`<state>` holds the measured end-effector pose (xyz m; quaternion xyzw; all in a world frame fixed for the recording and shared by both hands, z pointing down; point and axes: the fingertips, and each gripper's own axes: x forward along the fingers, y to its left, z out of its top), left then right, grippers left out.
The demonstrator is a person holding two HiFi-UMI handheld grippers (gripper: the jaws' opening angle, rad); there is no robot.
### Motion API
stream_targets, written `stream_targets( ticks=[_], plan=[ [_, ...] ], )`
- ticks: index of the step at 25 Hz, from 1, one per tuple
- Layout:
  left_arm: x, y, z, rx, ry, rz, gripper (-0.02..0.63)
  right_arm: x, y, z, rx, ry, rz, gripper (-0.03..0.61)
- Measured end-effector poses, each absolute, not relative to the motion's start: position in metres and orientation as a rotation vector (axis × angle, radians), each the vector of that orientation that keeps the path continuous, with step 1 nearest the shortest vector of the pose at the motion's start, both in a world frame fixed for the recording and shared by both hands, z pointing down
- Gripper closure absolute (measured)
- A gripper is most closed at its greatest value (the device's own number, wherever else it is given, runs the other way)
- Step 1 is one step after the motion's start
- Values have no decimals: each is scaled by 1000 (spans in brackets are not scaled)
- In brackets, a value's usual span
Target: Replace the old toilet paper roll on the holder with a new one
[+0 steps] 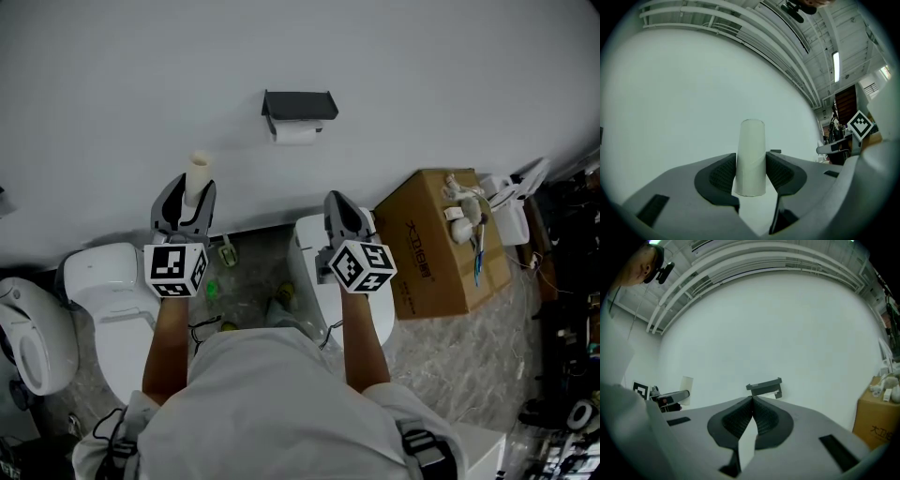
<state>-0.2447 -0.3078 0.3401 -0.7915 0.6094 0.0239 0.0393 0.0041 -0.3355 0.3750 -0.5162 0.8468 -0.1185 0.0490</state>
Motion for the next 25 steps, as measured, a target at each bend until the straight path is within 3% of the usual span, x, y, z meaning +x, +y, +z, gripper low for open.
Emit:
stream_targets(
  ticks=[25],
  plan=[
    [-246,-331,344,-2396,1907,38,400,16,-366,376,-1589,2564,-326,581]
  ],
)
